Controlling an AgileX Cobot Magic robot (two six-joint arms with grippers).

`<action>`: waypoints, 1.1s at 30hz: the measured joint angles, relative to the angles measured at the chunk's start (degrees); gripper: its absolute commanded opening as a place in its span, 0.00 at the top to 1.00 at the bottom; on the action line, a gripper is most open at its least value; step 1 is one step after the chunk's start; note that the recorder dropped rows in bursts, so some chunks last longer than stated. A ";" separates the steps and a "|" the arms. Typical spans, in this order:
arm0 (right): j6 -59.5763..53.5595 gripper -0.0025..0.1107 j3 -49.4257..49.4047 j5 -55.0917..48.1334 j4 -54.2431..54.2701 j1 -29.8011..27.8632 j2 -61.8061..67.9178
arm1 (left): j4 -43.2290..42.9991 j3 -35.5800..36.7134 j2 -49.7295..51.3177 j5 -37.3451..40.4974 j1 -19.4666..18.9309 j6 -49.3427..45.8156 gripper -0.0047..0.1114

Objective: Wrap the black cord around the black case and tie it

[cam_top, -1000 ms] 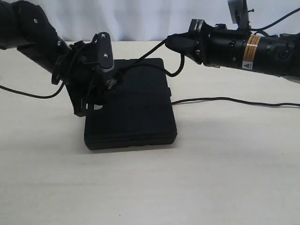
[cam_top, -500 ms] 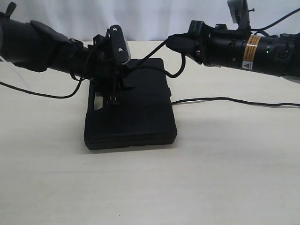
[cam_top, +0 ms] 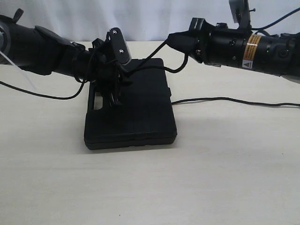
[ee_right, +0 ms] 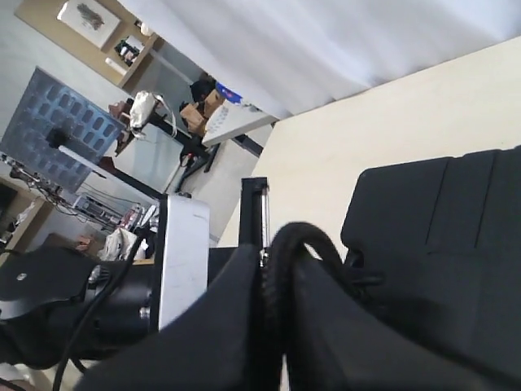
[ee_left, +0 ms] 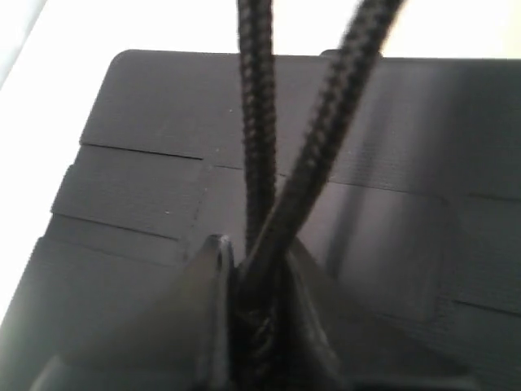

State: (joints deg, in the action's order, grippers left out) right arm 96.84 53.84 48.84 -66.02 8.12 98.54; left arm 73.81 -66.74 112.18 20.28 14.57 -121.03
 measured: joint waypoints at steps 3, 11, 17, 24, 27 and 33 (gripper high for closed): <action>0.97 0.55 0.00 0.00 0.92 0.00 0.00 | 0.00 0.00 0.36 0.45 0.00 0.00 0.93; 7.94 0.44 2.46 -2.08 -5.82 -7.88 0.00 | 3.13 1.36 0.36 -2.93 0.00 0.77 0.96; 19.34 0.49 9.94 -6.07 -26.78 -16.90 0.00 | 4.40 1.36 0.36 -3.06 0.00 0.99 0.96; 11.61 0.62 16.25 -8.87 -33.35 -19.62 0.27 | 4.12 1.36 0.36 -2.14 0.00 0.05 0.96; 5.41 0.62 18.33 -9.89 -33.35 -19.62 1.65 | 3.76 1.36 0.36 -1.73 0.00 0.05 0.96; -11.98 0.77 18.77 -24.42 -34.16 -18.16 2.87 | 3.34 1.36 0.36 -1.49 0.00 0.05 0.96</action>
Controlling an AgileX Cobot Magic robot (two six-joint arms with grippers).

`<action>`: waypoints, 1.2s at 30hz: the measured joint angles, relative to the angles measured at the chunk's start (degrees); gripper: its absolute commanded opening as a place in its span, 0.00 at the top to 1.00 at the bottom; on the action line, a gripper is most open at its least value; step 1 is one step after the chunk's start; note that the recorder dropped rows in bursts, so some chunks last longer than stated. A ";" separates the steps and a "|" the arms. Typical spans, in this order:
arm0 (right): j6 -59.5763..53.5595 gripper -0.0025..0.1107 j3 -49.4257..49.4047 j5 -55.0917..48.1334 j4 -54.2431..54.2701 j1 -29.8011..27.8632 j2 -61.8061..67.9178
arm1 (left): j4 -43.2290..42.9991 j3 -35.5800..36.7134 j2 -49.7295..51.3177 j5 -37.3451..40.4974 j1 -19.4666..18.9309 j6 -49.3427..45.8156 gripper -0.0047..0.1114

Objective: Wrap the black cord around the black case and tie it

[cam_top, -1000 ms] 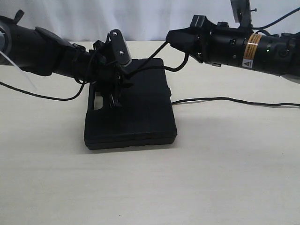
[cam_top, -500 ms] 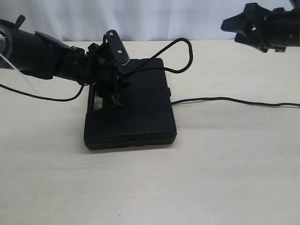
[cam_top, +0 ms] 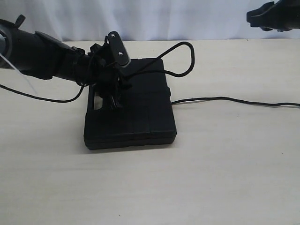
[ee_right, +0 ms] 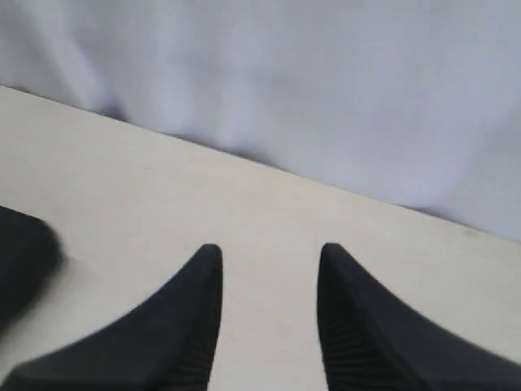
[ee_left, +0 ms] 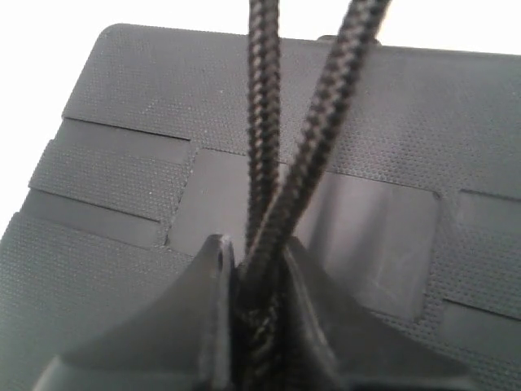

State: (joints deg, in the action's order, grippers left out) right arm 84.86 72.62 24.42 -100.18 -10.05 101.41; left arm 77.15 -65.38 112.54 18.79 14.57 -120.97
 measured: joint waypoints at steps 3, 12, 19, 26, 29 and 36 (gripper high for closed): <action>-5.80 0.90 0.00 -22.20 -0.50 2.69 0.14 | 0.00 0.00 0.00 0.00 0.00 0.00 0.96; -87.60 0.94 11.86 -70.47 59.18 4.18 8.72 | -0.40 0.00 0.00 -0.31 0.00 0.00 0.96; -131.50 0.88 15.23 -79.58 104.83 3.19 17.08 | -0.40 0.00 0.00 -0.31 0.00 0.00 0.96; -132.41 0.67 15.35 -72.14 100.18 7.77 22.40 | -2.66 0.00 0.00 0.32 0.00 0.00 0.96; -132.31 0.66 15.99 -70.68 99.51 8.81 23.73 | -6.27 0.00 0.00 1.78 0.00 0.00 0.96; -132.31 0.67 16.25 -70.12 94.37 8.90 25.11 | -9.06 0.00 0.00 2.89 0.00 0.00 0.96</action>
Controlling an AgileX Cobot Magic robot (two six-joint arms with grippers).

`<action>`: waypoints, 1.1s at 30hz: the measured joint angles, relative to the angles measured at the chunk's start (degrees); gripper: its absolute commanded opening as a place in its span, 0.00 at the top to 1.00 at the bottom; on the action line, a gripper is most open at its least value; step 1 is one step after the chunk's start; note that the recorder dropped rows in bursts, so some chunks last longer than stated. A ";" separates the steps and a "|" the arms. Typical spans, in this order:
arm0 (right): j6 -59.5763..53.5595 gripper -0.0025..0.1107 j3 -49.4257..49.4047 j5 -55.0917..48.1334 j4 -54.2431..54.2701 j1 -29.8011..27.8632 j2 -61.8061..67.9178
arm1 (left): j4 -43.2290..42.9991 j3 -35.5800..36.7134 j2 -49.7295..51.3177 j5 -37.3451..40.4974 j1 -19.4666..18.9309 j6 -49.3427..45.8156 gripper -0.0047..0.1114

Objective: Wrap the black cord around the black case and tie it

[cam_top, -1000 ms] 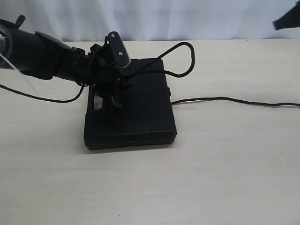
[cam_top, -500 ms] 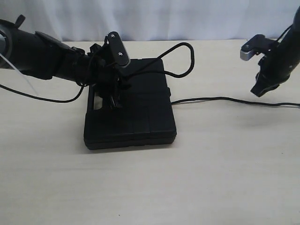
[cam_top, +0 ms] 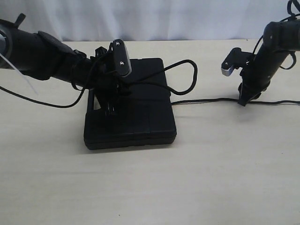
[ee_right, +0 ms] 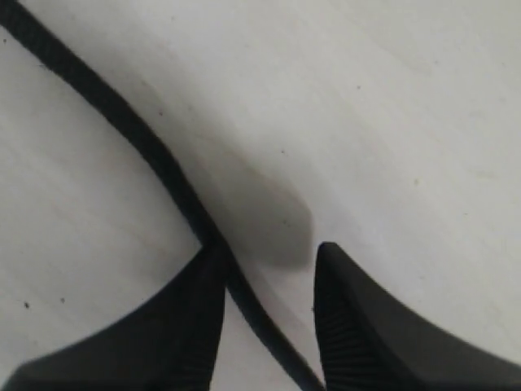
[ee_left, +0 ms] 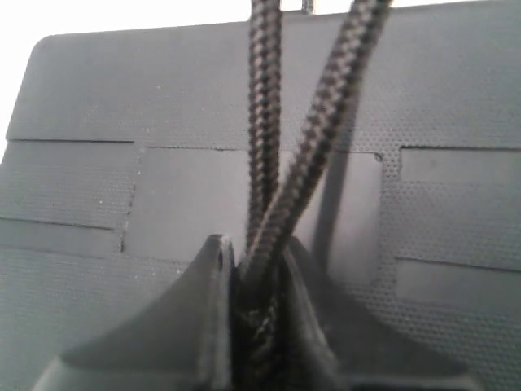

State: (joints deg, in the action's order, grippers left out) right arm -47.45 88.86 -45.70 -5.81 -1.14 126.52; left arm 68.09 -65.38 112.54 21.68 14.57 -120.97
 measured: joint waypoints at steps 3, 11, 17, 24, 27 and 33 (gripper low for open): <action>0.00 0.66 0.00 -0.33 -2.86 0.03 0.00 | -0.24 0.00 0.00 0.24 0.00 0.00 0.96; -1.20 0.67 0.00 -3.72 -9.53 0.03 0.51 | -1.63 0.00 0.00 1.51 0.00 0.00 0.96; -2.57 0.92 0.83 -5.13 -11.16 0.03 1.79 | -1.63 0.00 0.00 1.86 0.00 0.00 0.96; -1.15 0.94 2.44 -11.39 -4.26 0.03 2.03 | -1.89 0.00 0.00 1.86 0.00 0.00 0.96; 0.90 0.94 3.87 -16.39 10.38 -0.09 0.19 | -3.49 0.00 0.00 1.60 0.00 0.00 0.96; 6.50 0.94 5.37 -18.69 44.31 0.03 -7.28 | -5.35 0.00 0.00 -4.41 0.00 0.00 0.96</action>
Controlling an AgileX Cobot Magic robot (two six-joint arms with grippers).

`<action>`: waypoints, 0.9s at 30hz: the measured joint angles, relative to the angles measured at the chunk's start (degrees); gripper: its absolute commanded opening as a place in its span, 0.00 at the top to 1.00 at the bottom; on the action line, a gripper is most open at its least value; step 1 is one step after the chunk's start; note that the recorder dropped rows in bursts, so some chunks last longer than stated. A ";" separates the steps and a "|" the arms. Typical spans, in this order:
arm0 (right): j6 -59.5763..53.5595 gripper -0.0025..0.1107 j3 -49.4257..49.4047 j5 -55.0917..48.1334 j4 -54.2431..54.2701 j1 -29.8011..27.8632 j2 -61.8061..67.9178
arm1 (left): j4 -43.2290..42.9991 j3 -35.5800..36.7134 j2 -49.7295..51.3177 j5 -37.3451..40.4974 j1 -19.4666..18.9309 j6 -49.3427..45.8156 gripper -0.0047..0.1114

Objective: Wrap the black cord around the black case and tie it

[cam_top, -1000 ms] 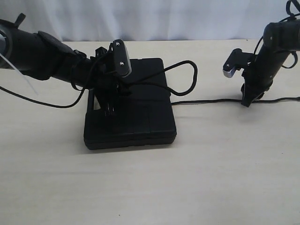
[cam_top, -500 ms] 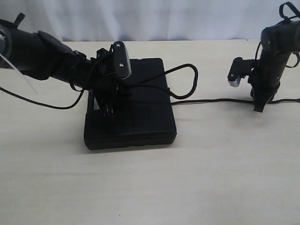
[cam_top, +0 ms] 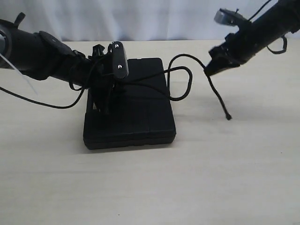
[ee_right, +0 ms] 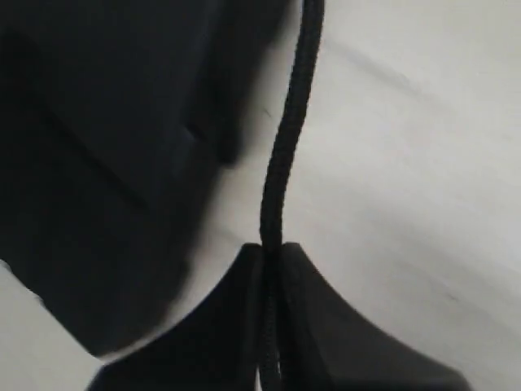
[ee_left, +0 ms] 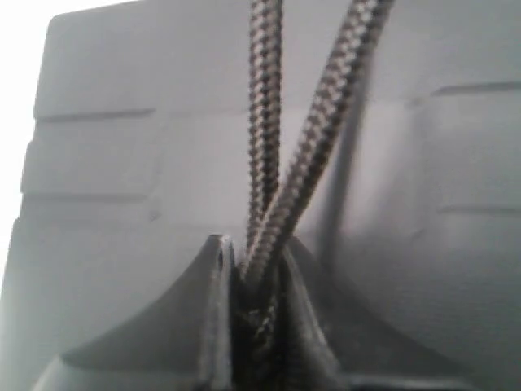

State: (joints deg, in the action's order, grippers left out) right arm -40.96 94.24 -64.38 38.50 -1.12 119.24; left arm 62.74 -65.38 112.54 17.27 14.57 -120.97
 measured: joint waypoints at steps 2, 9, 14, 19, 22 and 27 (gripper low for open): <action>5.83 0.94 0.23 0.03 7.41 0.00 -1.29 | -0.37 0.00 0.00 -1.47 0.08 0.00 0.96; 13.57 0.94 0.23 2.47 16.25 0.00 -1.52 | -2.78 0.11 0.00 -17.27 8.02 0.00 0.96; 15.46 0.94 0.23 7.16 17.08 0.00 -1.52 | -8.87 3.66 0.24 -35.97 14.97 0.00 0.96; 16.54 0.94 0.23 8.42 17.30 0.00 -1.52 | -10.88 4.18 0.44 -42.77 16.69 0.00 0.96; 16.54 0.94 0.23 7.58 17.55 0.00 -1.52 | -11.95 4.33 0.44 -44.84 16.69 0.00 0.96; 16.75 0.94 0.23 5.60 17.55 0.00 -1.52 | -16.04 4.33 0.47 -48.42 16.69 4.94 0.96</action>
State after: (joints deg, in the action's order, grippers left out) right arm -24.20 94.46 -58.78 56.05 -1.12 117.72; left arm 46.71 -61.05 113.01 -31.15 31.26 -116.03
